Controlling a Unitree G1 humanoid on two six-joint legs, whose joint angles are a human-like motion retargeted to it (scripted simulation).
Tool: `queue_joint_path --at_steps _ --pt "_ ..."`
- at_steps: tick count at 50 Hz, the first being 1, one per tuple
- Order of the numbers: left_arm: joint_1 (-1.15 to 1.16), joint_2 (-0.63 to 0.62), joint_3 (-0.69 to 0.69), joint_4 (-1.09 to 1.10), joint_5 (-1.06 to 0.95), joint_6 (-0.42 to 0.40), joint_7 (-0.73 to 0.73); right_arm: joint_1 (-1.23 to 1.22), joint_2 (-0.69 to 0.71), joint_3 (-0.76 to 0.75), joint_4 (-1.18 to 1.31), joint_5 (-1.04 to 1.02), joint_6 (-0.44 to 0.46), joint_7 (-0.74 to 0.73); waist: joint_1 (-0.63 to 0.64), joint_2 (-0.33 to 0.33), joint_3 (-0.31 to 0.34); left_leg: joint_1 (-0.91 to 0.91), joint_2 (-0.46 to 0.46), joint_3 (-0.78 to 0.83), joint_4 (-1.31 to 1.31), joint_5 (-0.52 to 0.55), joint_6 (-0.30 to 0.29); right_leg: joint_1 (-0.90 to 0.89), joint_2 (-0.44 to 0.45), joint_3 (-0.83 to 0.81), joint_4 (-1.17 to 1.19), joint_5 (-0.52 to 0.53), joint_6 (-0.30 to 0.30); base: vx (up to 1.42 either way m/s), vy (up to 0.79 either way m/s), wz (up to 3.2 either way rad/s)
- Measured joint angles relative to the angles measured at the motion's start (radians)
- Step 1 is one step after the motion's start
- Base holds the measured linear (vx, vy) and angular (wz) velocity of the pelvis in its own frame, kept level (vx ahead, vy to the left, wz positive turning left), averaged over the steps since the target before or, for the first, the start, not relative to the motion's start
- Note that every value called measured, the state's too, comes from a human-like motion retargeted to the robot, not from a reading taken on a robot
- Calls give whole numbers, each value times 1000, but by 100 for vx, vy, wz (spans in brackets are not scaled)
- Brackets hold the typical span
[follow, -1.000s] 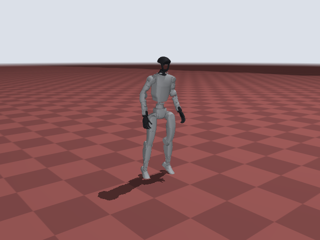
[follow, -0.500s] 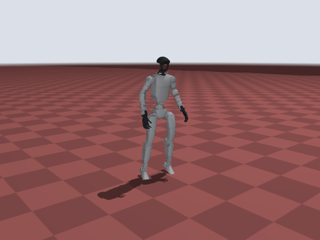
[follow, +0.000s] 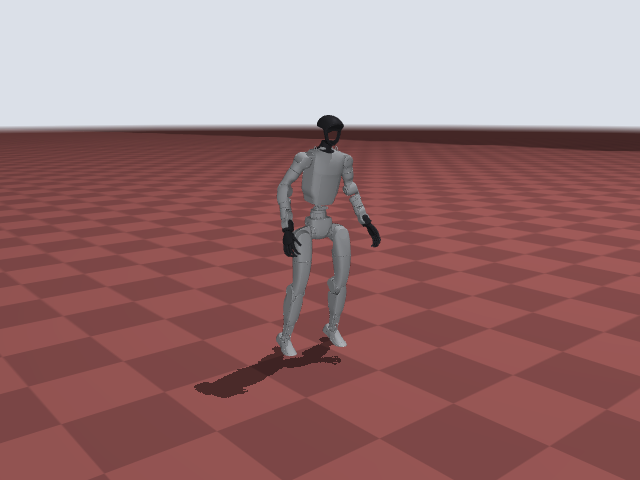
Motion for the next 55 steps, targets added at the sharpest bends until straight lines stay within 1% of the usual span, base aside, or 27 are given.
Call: queue_joint_path --at_steps 2,4,6,8,12,15,17,19,20,21,22,23,25,27,28,30,32,35,40,45,47,48,50,51,52,53,55 --pt "47 -2 4 -3 55 -17 -67 45 16 9 -4 -28 2 73 -7 1 -44 46 19 10 -175 209 -89 39 -4 -45 -166 190 64 6 -6 -12" --pt "74 -6 -1 -3 65 -17 -90 70 34 12 16 -35 12 111 -24 -1 -70 48 30 46 -215 236 -139 38 -15 -115 -198 194 89 -2 -5 15" --pt "65 -7 -12 5 49 -8 -84 67 52 13 58 -27 25 111 -39 -6 -69 37 27 68 -193 227 -130 39 -24 -161 -193 171 94 -10 -2 33" --pt "32 -8 -18 17 24 0 -70 47 69 13 113 -21 38 96 -40 -10 -37 36 18 64 -144 207 -108 55 -29 -172 -181 150 88 -13 0 23" --pt "-47 -12 -46 16 -33 2 -28 -7 85 37 193 -17 58 70 -22 -15 42 47 -8 19 -30 130 -73 107 -37 -108 -160 141 55 -11 1 4" --pt "-88 -9 -66 -20 -26 -3 -10 -35 81 49 196 -25 55 66 -13 -1 71 54 -9 -24 -20 114 -80 122 -17 -41 -152 178 67 -9 3 -7" --pt "-117 -1 -50 -57 -23 2 -1 -68 69 39 179 -28 58 60 -16 18 105 76 0 -34 3 -32 -64 139 0 -23 -96 -12 43 -13 3 -8" --pt "-160 13 -21 -82 -58 10 24 -133 48 32 175 -12 60 26 -29 31 165 77 7 -30 142 -350 4 131 5 -49 71 -373 -31 -20 3 3" --pt "-182 19 -8 -85 -84 13 40 -170 36 34 179 0 57 2 -37 33 195 55 9 -30 250 -513 55 106 5 -70 188 -556 -88 -23 2 3" --pt "-193 21 7 -79 -109 18 64 -197 23 39 178 16 44 -33 -43 32 204 -19 13 -32 406 -605 140 34 7 -74 348 -684 -190 -21 1 -1" --pt "-196 21 19 -74 -136 19 90 -215 11 41 171 29 31 -65 -48 28 203 -86 16 -30 525 -664 205 -34 6 -77 476 -772 -264 -14 1 -9" --pt "-183 16 27 -72 -164 16 122 -211 2 39 149 33 19 -91 -50 21 181 -135 18 -18 569 -655 227 -94 0 -76 542 -777 -281 0 0 0" --pt "-127 -4 29 -76 -202 -6 174 -149 -7 25 60 29 2 -136 -48 -6 90 -157 3 14 444 -518 170 -160 -25 -78 489 -631 -191 14 0 -19" --pt "-47 -20 14 -91 -152 -24 140 -47 -11 15 -46 23 -6 -110 -27 -14 -1 -77 -2 27 142 -205 61 -94 -17 -65 190 -279 -57 22 -4 -34" --pt "-8 -21 10 -102 -99 -28 95 1 -10 9 -86 16 -8 -73 -11 -14 -34 -33 0 25 -6 -16 16 -45 -11 -54 20 -65 -7 20 -8 -40" --pt "63 -15 11 -129 9 -41 -10 72 6 -1 -124 -10 -12 3 19 -10 -60 34 13 29 -197 246 -90 21 -7 -58 -191 242 88 16 -8 -36" --pt "118 -9 11 -154 50 -45 -60 101 30 4 -111 -33 -4 42 31 -2 -54 58 26 57 -233 280 -149 44 -8 -103 -229 284 128 7 -7 -15" --pt "149 -7 -6 -149 21 -29 -55 81 59 20 -44 -46 24 43 24 8 -19 72 18 87 -204 276 -148 75 -8 -150 -216 262 121 -1 -1 6" --pt "103 -17 -34 -66 -11 -10 -29 20 84 25 66 -24 46 21 15 33 62 72 -14 43 -57 202 -117 130 -31 -167 -147 174 29 -3 0 17" --pt "66 -30 3 -75 6 3 -23 -41 83 14 83 -61 59 9 15 67 126 103 -32 -46 -15 132 -128 167 -31 -64 -110 114 -4 0 0 0" --pt "30 -33 44 -92 -49 14 2 -104 66 7 87 -56 75 -11 -7 77 192 115 -35 -34 119 -153 -83 195 -33 -30 9 -189 -48 -9 0 33" --pt "10 -34 63 -91 -87 15 22 -140 54 8 100 -49 77 -27 -22 79 216 98 -30 -16 224 -334 -45 192 -34 -32 97 -382 -74 -12 2 48" --pt "-29 -39 97 -63 -160 13 69 -221 30 17 146 -29 64 -79 -50 83 222 -1 -8 1 457 -612 71 107 -24 -57 328 -698 -159 -12 2 40" --pt "-28 -44 102 -51 -192 11 94 -235 23 16 153 -27 54 -108 -54 79 201 -49 -4 3 518 -638 132 49 -23 -62 411 -741 -206 0 0 0" --pt "-25 -49 102 -42 -220 7 115 -240 19 14 151 -24 44 -134 -55 71 172 -92 -3 10 550 -633 169 -7 -26 -65 470 -750 -231 0 0 0" --pt "-17 -54 90 -37 -240 0 127 -227 20 7 131 -21 36 -153 -51 55 128 -126 -9 26 524 -570 161 -61 -38 -65 479 -689 -209 12 2 -16" --pt "31 -57 54 -52 -221 -14 106 -147 22 -10 49 -21 23 -150 -33 31 43 -109 -25 44 346 -337 91 -73 -50 -59 340 -436 -110 21 2 -19"
